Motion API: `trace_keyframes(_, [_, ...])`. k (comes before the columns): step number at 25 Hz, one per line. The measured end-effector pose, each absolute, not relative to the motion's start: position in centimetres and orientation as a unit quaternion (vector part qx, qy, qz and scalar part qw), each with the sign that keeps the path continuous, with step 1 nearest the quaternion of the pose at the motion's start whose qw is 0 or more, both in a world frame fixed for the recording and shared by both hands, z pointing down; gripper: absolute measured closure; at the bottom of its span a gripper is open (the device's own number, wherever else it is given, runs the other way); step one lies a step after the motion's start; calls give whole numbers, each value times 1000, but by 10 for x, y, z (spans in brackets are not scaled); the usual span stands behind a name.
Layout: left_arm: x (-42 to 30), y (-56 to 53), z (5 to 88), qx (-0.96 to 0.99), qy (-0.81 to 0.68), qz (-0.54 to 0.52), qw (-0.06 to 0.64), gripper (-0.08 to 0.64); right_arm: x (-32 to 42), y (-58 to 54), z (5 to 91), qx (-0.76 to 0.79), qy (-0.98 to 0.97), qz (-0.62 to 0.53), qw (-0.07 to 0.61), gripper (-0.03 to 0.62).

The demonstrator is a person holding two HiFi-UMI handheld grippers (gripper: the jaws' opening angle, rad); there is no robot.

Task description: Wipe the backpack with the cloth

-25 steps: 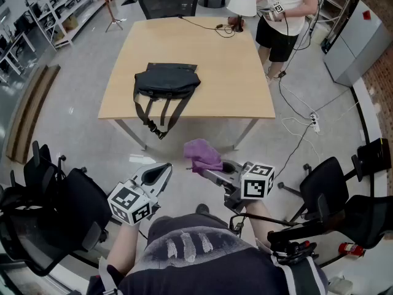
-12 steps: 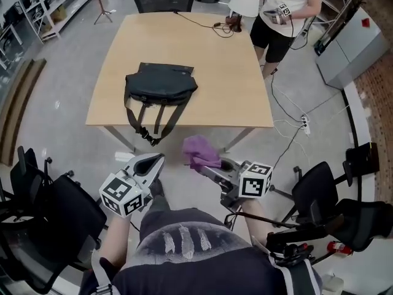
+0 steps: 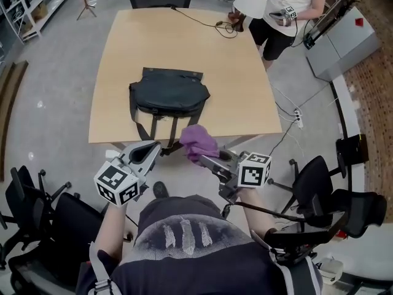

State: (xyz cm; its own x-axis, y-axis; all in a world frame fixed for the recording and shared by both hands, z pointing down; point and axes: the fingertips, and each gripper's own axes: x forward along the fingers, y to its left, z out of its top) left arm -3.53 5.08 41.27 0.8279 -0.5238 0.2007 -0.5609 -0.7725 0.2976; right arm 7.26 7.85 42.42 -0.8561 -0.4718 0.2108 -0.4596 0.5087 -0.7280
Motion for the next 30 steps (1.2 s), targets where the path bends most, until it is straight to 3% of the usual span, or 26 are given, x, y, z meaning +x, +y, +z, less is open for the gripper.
trace_keyframes(6, [-72, 2, 417, 940, -286, 44, 181, 554, 70, 20, 443, -334, 844, -419, -26, 492])
trace_keyframes(11, [-70, -24, 429, 937, -286, 48, 194, 554, 117, -45, 472, -407, 823, -387, -83, 493])
trace_keyframes(15, [-65, -49, 441, 932, -291, 70, 203, 554, 166, -120, 512, -473, 793, -347, -162, 492])
trace_keyframes(22, [-13, -96, 441, 926, -301, 94, 208, 554, 238, -204, 604, -496, 733, -285, -367, 492])
trace_keyframes(30, [27, -143, 427, 925, -320, 104, 179, 554, 206, -220, 623, -413, 760, -232, -445, 493])
